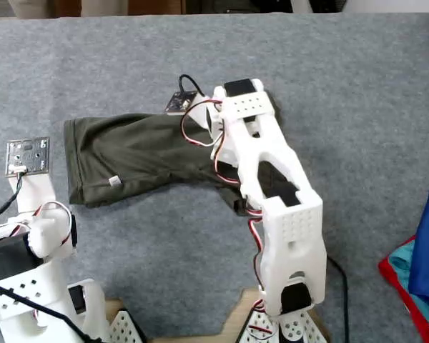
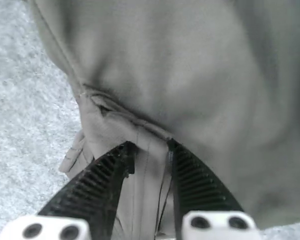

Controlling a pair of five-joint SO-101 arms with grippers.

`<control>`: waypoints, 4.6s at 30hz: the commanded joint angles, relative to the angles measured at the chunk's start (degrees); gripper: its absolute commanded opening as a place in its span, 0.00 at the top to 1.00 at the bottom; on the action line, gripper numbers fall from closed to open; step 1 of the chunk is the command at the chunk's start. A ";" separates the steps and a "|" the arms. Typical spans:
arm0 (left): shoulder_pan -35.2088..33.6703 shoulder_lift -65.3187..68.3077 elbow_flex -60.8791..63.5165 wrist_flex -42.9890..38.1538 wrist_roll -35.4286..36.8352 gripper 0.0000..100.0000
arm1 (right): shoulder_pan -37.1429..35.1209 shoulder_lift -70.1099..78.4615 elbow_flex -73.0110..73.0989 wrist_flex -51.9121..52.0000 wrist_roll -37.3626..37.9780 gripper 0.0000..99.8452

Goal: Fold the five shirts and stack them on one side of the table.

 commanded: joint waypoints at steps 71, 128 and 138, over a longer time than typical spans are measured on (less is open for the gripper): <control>-0.35 -0.57 0.53 -0.53 -0.35 0.98 | 6.46 -20.79 21.85 1.49 11.78 0.78; -0.09 -0.66 1.58 -0.88 -0.35 0.98 | 7.08 -7.34 9.01 11.16 13.80 0.99; -0.35 -0.66 1.67 -0.88 -0.35 0.98 | 6.29 -7.52 7.96 11.69 14.15 0.99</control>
